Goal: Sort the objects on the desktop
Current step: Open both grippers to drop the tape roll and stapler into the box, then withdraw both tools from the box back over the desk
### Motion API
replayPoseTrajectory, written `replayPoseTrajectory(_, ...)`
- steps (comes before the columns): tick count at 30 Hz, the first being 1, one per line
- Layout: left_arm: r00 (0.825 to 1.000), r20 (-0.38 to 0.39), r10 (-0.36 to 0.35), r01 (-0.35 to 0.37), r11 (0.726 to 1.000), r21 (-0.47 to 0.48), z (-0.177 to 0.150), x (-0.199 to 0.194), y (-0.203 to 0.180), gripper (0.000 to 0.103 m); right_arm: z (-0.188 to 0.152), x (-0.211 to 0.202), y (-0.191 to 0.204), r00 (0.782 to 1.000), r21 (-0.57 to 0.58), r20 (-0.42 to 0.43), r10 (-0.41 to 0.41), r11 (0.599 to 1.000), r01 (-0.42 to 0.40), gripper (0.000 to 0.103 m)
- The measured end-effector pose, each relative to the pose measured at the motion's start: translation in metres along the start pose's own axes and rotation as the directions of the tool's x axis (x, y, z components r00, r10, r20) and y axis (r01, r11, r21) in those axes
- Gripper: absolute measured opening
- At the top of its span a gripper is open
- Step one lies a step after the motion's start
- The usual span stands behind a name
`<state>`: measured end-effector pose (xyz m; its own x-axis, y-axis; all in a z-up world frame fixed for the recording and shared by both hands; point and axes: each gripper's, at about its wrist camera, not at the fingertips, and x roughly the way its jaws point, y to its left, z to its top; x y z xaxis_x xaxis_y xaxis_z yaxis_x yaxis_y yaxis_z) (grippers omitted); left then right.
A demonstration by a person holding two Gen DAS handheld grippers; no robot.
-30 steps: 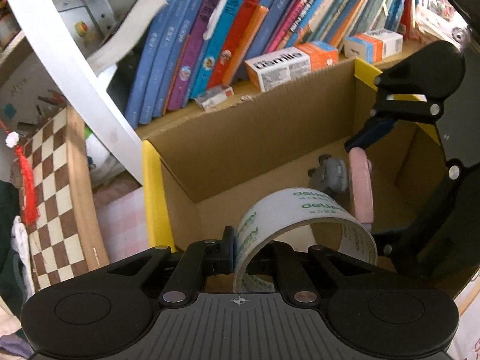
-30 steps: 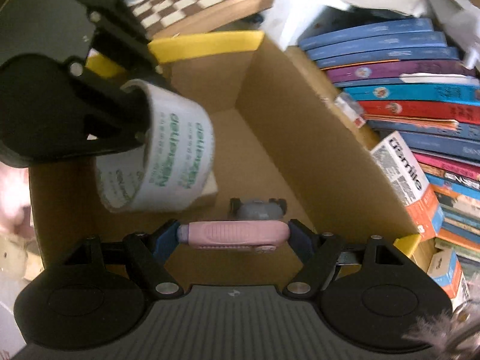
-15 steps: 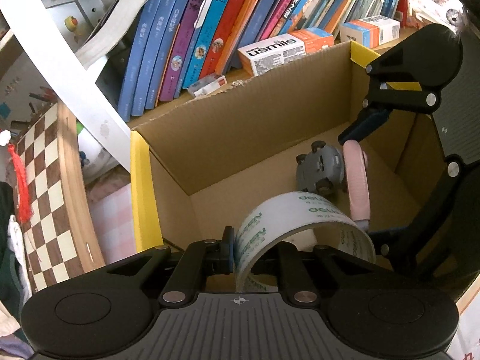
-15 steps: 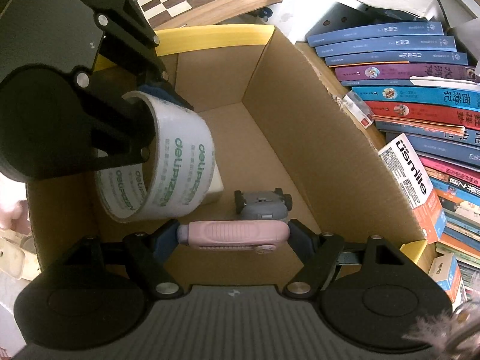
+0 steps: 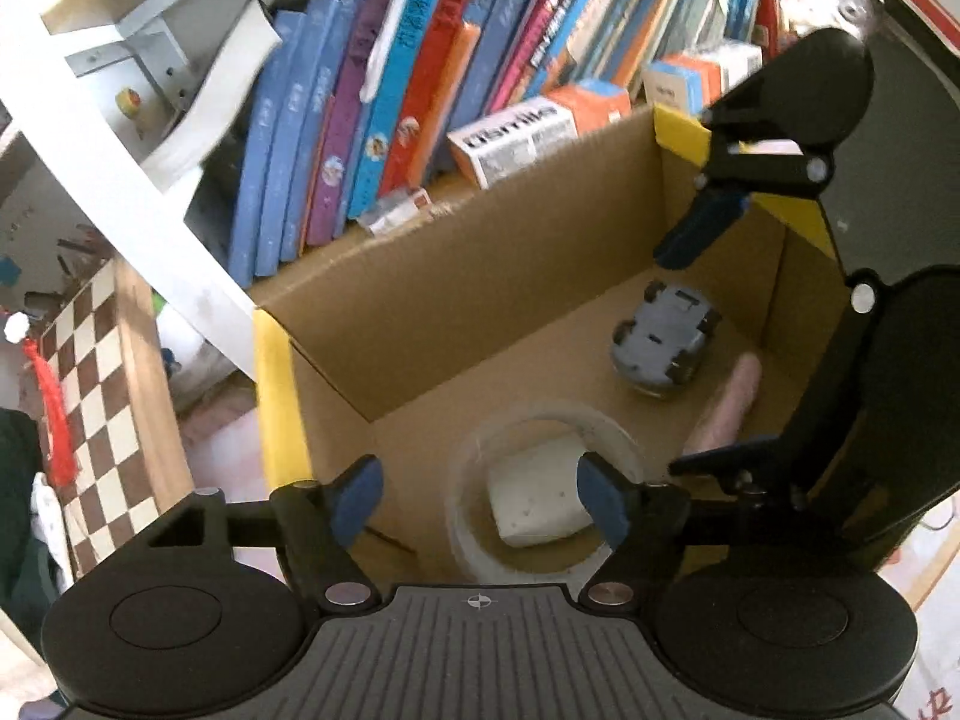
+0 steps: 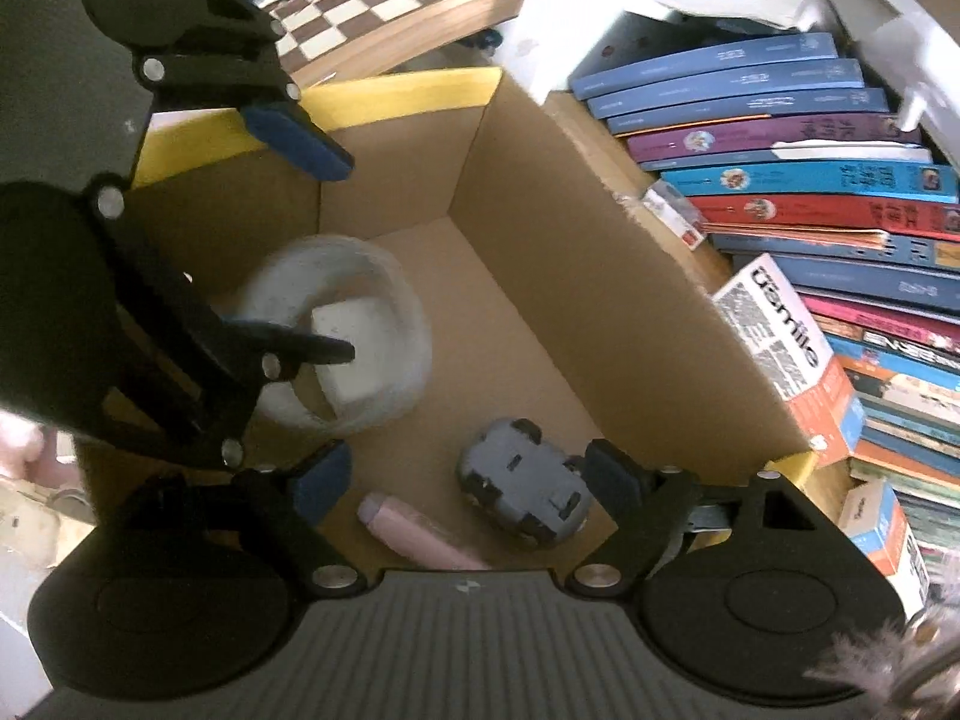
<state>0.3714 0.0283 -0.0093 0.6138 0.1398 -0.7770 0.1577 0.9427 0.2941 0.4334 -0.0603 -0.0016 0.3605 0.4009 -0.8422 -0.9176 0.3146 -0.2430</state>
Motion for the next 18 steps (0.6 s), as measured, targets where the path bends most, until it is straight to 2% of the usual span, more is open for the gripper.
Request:
replayPoseTrajectory(4,0.998,0.043,0.034,-0.033,0.999,-0.028,0.000,-0.018,0.007,0.079,-0.002,-0.017,-0.003,0.999,0.033,0.031,-0.026,0.999,0.025,0.085)
replayPoseTrajectory(9,0.992,0.111,0.067,-0.059,0.996,-0.073,-0.003,-0.046,0.015,0.080,-0.008,-0.045,-0.006,0.992,0.102,0.092,-0.085,0.992,0.075,0.086)
replayPoseTrajectory(13,0.978,0.190,0.087,-0.066,0.991,-0.114,-0.007,-0.080,0.020,0.082,-0.016,-0.077,-0.004,0.973,0.192,0.162,-0.163,0.973,0.130,0.089)
replayPoseTrajectory(18,0.952,0.284,0.117,-0.071,0.983,-0.166,-0.019,-0.126,0.025,0.087,-0.032,-0.121,0.002,0.943,0.305,0.253,-0.214,0.943,0.132,0.089)
